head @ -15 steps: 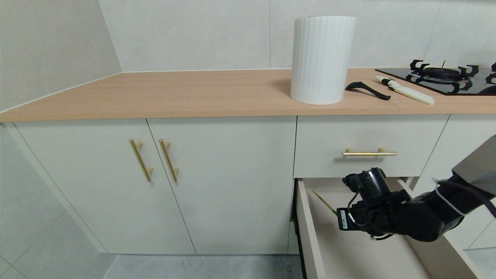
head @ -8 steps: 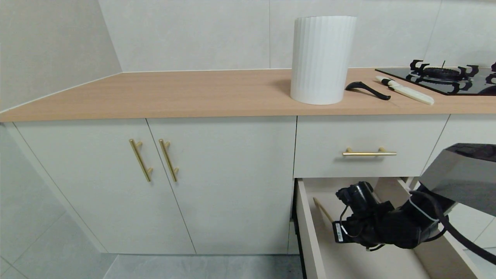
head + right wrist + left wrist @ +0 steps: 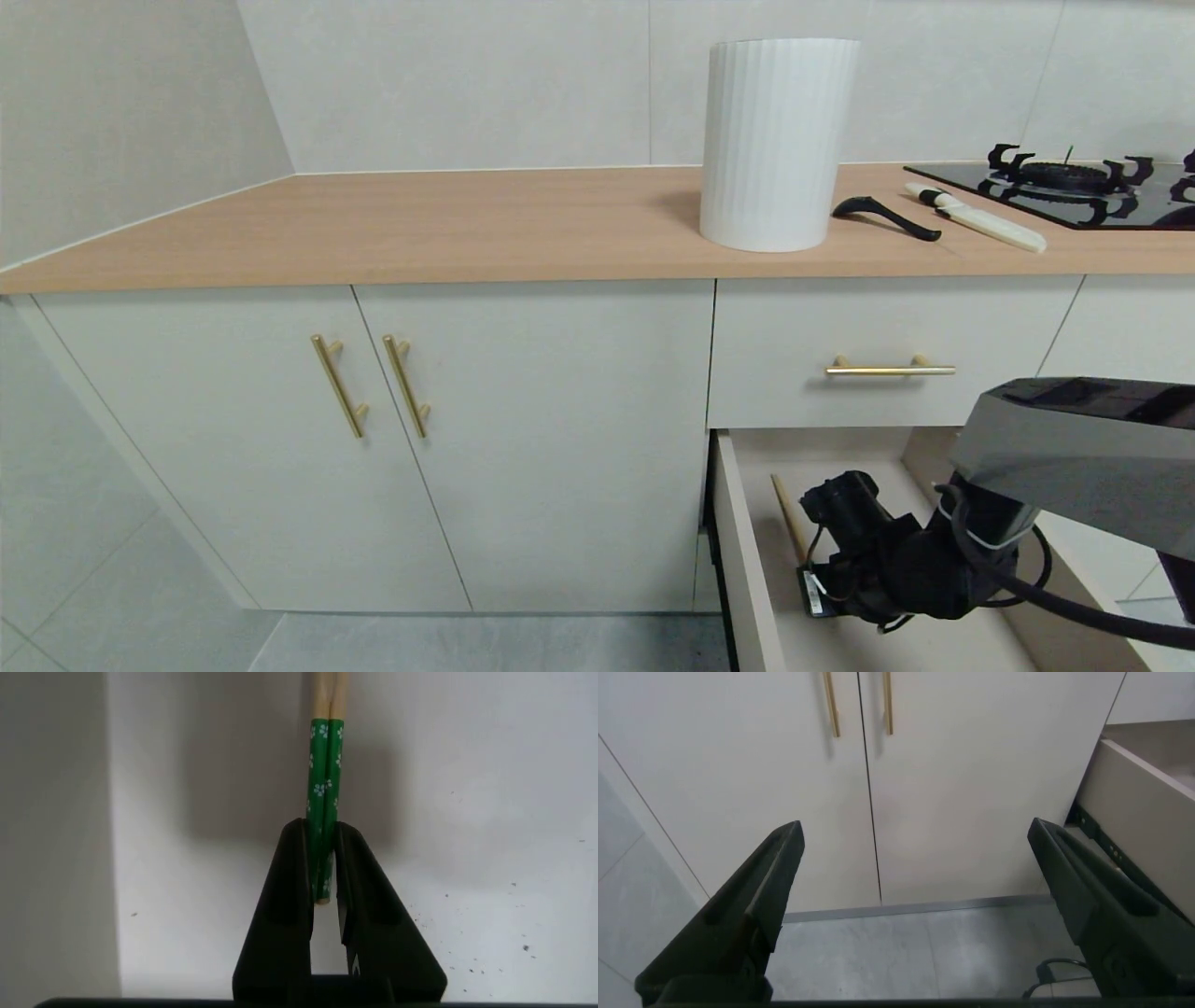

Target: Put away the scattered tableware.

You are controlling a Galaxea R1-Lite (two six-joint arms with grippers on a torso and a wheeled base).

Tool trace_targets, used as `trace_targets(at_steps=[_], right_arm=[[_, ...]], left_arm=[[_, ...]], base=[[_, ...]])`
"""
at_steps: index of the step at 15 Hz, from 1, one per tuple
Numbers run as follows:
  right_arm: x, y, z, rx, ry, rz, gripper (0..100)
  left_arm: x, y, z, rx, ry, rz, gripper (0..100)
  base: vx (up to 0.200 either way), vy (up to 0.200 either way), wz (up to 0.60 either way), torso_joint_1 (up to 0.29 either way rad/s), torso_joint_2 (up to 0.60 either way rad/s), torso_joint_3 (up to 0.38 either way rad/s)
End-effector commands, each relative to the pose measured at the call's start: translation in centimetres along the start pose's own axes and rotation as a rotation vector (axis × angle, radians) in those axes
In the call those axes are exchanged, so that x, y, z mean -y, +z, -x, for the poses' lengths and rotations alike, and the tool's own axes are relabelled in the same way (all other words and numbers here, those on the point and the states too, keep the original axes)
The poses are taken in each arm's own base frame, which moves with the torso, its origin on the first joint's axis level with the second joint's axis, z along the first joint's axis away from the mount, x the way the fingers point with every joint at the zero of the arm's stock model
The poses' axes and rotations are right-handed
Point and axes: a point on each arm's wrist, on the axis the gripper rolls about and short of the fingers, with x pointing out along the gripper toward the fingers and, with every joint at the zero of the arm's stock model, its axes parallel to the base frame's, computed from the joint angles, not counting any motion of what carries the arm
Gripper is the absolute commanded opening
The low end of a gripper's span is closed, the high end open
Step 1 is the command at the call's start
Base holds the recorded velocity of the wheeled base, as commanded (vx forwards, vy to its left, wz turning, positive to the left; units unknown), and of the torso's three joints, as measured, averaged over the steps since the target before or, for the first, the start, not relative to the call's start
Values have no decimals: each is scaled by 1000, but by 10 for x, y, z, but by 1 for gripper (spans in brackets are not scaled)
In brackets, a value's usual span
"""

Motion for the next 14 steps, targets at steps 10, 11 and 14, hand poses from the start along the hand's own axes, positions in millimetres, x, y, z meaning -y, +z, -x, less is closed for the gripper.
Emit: trace_targets(at_steps=[10, 11, 14], right_arm=[[1, -5, -6, -18, -21, 11, 0], [1, -5, -6, -18, -21, 9, 100], [1, -5, -6, -16, -21, 9, 100]], left_arm=[[0, 0, 0, 1, 0, 0, 100], [0, 0, 0, -1, 0, -1, 100], [0, 0, 0, -1, 0, 0, 100]], base=[[0, 0, 0, 0, 0, 0], [0, 0, 0, 0, 0, 0], [0, 0, 0, 0, 0, 0]])
